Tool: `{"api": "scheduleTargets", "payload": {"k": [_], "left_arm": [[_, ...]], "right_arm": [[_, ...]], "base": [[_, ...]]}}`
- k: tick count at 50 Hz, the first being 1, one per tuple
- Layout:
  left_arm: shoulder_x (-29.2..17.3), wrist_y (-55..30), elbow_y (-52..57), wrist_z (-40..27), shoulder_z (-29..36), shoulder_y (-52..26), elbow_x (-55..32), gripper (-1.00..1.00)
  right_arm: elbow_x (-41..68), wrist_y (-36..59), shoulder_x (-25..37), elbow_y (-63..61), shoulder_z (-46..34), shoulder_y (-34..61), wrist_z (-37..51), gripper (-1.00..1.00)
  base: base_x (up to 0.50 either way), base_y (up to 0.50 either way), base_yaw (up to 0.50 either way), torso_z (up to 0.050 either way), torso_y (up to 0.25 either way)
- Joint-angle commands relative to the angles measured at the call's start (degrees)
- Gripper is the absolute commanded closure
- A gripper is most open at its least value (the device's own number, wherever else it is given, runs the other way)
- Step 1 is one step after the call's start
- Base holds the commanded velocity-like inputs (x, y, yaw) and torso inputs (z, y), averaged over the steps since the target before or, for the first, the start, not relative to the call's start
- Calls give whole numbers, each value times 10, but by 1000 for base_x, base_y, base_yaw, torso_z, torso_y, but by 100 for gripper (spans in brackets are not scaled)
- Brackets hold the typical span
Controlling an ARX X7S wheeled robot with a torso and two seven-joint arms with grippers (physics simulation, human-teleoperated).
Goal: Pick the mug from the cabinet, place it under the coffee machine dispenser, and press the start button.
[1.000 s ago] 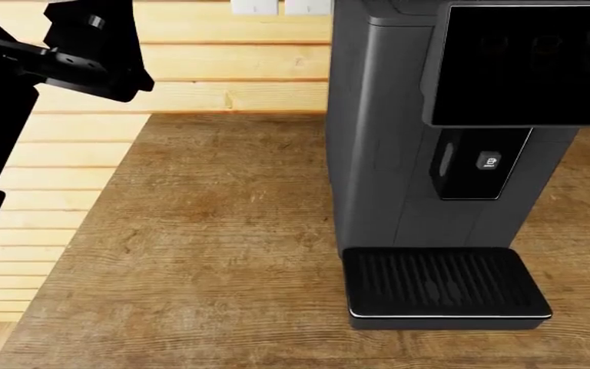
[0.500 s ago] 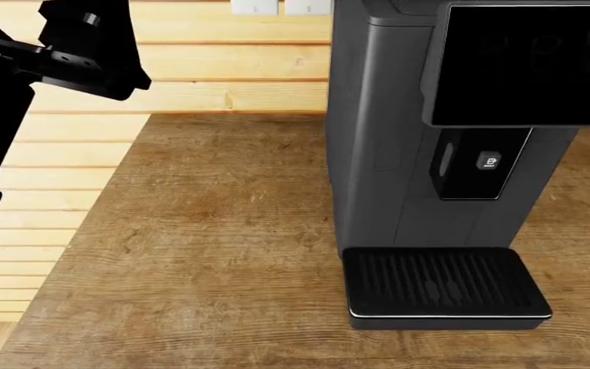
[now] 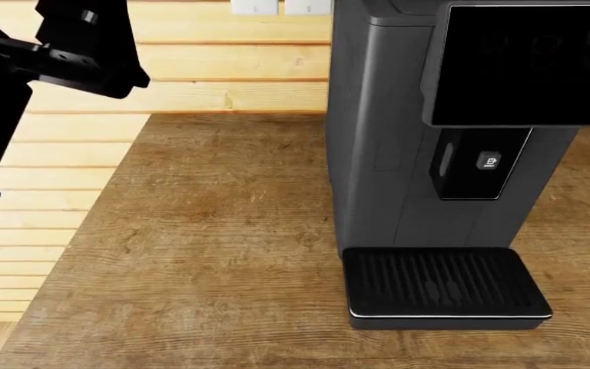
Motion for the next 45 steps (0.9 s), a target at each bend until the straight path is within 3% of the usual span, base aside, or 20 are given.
{"api": "scheduleTargets", "payload": {"k": [1,18,24,34,36,38,40,42,45], "left_arm": [[-2,-3,1,-6,3,-7,-5,-100],[-4,-6,5,-13,7,-13,-13,-100],[-5,-6,5,-14,7,-13,-15,-100],[-9,-1,6,-16,5,-4,-14,-100],[-10,-1,6,-17,3,-4,-15,-100],[-11,-1,6,-18,3,-5,-15,-100],[-12,-3,7,-20,2,-7,-18,-100],[-12,-5,8,-22,2,-8,-21,-100],[-13,-6,9,-24,2,-8,-23,-100]], "right_arm": [[1,62,15,-91,-6,-2,-45,100],[16,119,26,-167,12,-7,-39,100],[25,142,24,-198,11,-13,-44,100],[59,267,39,-340,11,-37,-73,100],[165,267,68,-336,5,-36,-6,100],[337,267,120,-335,-4,-39,166,100],[509,267,151,-338,-9,-45,279,100],[648,266,171,-336,-13,-46,350,100],[767,265,192,-336,-18,-49,434,100]], "base": [[0,0,0,0,0],[0,-430,0,0,0],[0,0,0,0,0],[0,0,0,0,0],[0,0,0,0,0],[0,0,0,0,0],[0,0,0,0,0],[0,0,0,0,0],[0,0,0,0,0]]}}
